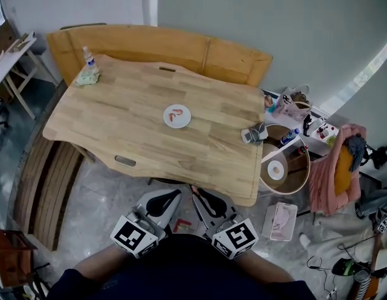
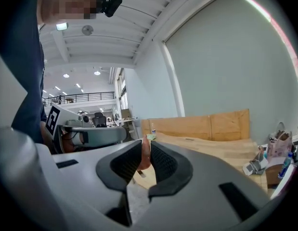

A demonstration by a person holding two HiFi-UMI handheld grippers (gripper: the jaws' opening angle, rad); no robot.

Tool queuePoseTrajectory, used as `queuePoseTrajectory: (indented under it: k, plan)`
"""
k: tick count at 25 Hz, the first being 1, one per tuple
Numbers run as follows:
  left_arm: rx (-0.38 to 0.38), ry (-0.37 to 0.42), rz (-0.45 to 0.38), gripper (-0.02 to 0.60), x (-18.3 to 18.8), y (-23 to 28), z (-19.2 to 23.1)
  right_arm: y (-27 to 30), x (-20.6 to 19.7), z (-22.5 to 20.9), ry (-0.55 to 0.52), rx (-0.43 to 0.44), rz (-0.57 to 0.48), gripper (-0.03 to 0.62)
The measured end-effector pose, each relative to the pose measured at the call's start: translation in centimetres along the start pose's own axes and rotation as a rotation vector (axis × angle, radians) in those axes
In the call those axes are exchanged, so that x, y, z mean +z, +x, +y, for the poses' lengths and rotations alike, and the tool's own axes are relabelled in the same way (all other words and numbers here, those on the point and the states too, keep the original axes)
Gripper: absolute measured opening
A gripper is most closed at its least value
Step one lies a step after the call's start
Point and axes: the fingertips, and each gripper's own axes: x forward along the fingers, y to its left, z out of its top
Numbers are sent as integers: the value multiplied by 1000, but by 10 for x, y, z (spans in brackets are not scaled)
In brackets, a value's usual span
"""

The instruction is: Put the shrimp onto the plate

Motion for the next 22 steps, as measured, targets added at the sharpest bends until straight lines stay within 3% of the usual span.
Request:
queuePoseTrajectory:
  k: [11,17,22]
  plan:
    - [-129,13,-9,4,34,35,100,104,31,-37,12,-99,-8,64]
    - [-152,3,-4,4,39,46,137,134,43,-56,12,-149,-19,64]
    - [-150,5,-28,3,47,59,148,148,45,-69,6,-127,8,64]
